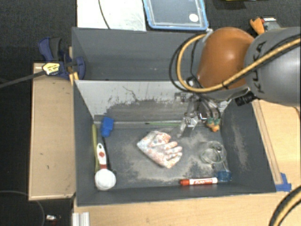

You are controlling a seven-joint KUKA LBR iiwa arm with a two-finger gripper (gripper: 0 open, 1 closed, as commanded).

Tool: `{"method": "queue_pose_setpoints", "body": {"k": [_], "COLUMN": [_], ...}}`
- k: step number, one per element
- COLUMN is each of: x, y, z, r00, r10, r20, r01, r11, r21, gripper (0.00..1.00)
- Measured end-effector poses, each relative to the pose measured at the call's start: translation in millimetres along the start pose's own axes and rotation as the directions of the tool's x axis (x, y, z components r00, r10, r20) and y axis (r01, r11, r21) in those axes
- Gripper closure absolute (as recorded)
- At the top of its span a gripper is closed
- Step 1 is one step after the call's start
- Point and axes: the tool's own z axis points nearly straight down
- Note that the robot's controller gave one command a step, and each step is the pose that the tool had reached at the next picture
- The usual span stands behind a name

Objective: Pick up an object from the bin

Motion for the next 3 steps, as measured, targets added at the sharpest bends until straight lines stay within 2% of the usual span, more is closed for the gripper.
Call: {"method": "queue_pose_setpoints", "body": {"k": [1,2,3], "x": [0.0,0.6,50.7], "y": [0.0,14.9,17.6], "z": [0.0,63.4,117.9], "r00": [1.0,0.997,0.977], "r10": [0.0,-0.073,-0.211], "r20": [0.0,0.006,0.013], "r01": [0.0,0.073,0.211], "r11": [1.0,0.997,0.978], "r21": [0.0,0.001,0.002], "gripper": [0.0,0.0,0.0]}}
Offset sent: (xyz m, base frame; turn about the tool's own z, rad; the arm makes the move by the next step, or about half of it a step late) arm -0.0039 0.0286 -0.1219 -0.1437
